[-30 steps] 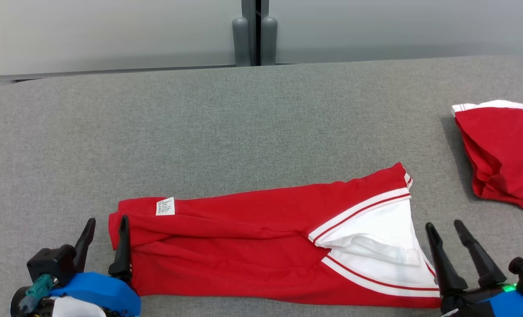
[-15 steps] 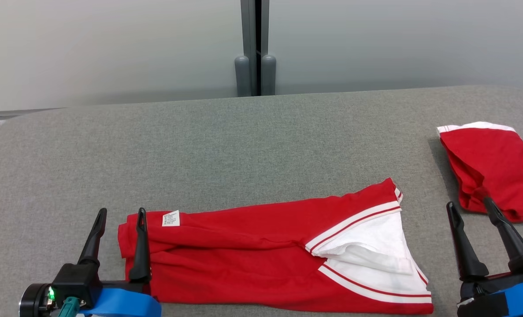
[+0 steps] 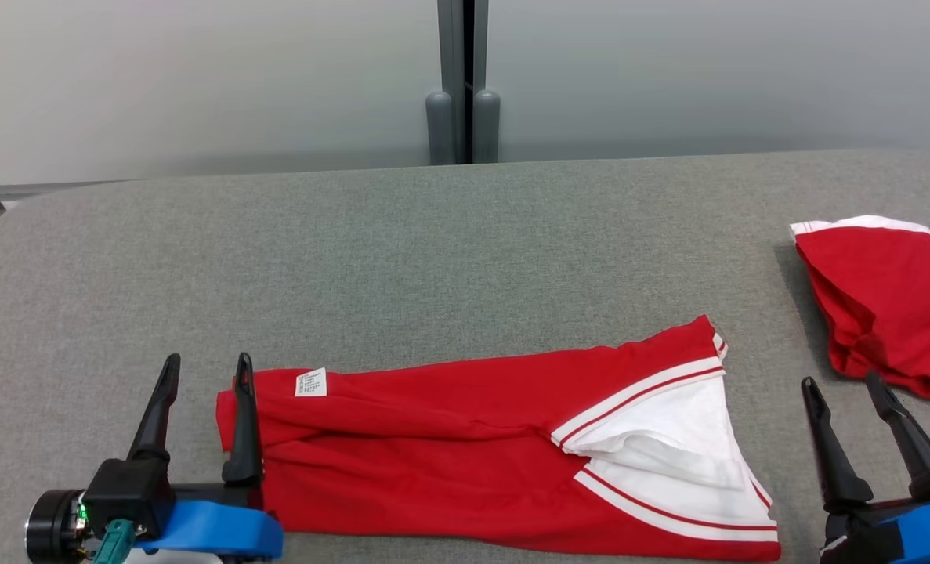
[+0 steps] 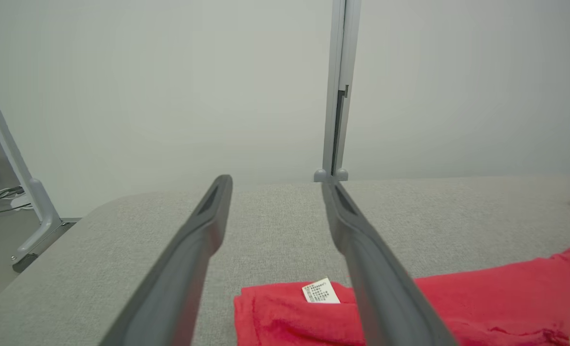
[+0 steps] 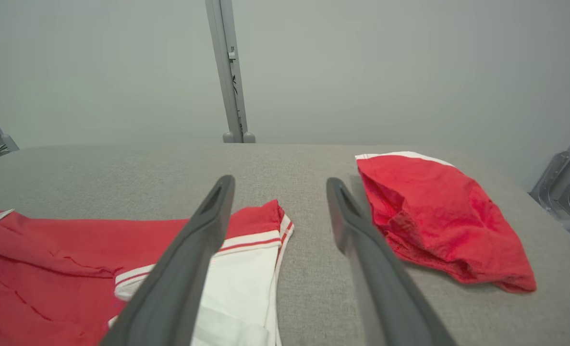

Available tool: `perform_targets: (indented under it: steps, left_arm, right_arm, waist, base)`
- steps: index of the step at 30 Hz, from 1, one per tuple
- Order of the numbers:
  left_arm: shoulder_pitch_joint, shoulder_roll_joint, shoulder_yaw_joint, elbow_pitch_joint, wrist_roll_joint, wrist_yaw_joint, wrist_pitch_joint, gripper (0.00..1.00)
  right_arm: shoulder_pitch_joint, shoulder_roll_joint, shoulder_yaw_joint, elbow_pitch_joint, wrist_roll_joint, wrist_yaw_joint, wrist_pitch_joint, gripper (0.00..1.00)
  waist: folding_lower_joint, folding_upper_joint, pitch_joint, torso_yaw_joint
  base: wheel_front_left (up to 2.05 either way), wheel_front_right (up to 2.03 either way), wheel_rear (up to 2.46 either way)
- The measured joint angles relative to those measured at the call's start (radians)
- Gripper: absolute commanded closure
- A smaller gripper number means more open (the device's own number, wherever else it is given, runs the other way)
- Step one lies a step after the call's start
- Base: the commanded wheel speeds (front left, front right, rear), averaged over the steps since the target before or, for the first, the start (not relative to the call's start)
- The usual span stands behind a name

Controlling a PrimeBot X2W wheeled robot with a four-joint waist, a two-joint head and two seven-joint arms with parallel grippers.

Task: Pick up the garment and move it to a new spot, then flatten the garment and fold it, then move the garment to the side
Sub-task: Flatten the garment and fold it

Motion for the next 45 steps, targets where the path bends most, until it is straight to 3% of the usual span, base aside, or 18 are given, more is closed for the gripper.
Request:
perform_targets:
  steps: [5,12,18,19,20,21,30,37,45]
  left_arm:
    - [-0.036,-0.040,0.041,-0.025,0.039,-0.030,-0.001,0.00]
    - [-0.071,-0.097,0.101,-0.012,0.082,-0.097,-0.001,0.00]
    - [-0.077,-0.140,0.147,0.005,0.119,-0.141,-0.001,0.00]
    - [-0.077,-0.146,0.154,0.006,0.125,-0.145,-0.001,0.00]
    - [-0.076,-0.152,0.162,0.008,0.131,-0.152,-0.001,0.00]
    - [-0.076,-0.159,0.168,0.010,0.136,-0.157,-0.001,0.00]
    - [-0.041,-0.198,0.211,0.040,0.167,-0.197,-0.001,0.00]
    - [-0.022,-0.210,0.229,0.056,0.183,-0.214,-0.001,0.00]
    - [-0.008,-0.221,0.236,0.077,0.192,-0.230,-0.001,0.00]
  right_arm:
    - [-0.003,-0.011,-0.010,0.138,0.002,0.000,0.003,0.00]
    - [-0.097,-0.018,0.043,0.432,0.044,0.000,-0.037,0.00]
    - [-0.166,-0.019,0.122,0.573,0.098,0.000,-0.048,0.00]
    - [-0.171,-0.025,0.130,0.586,0.107,0.000,-0.044,0.19]
    - [-0.176,-0.028,0.134,0.594,0.120,0.000,-0.044,0.90]
    - [-0.179,-0.033,0.140,0.600,0.131,0.000,-0.043,1.00]
    - [-0.160,-0.077,0.167,0.548,0.169,0.000,-0.077,1.00]
    - [-0.093,-0.136,0.053,0.518,0.168,0.000,-0.070,1.00]
    - [-0.082,-0.137,0.033,0.419,0.138,0.000,0.043,1.00]
  waist:
    - [0.0000,0.0001,0.027,0.029]
    - [0.0002,0.0002,0.077,0.077]
    - [0.0002,0.0003,0.102,0.107]
    - [0.0001,0.0001,0.103,0.109]
    - [0.0000,0.0001,0.103,0.111]
    - [0.0000,0.0002,0.103,0.112]
    - [0.0000,0.0002,0.077,0.098]
    - [0.0000,0.0001,0.049,0.072]
    - [0.0000,0.0001,0.012,0.048]
  base:
    - [0.00,0.00,0.00]
    - [0.00,0.00,0.00]
    - [0.00,0.00,0.00]
    - [0.00,0.00,0.00]
    - [0.00,0.00,0.00]
    - [0.00,0.00,0.00]
    - [0.00,0.00,0.00]
    - [0.00,0.00,0.00]
    - [0.00,0.00,0.00]
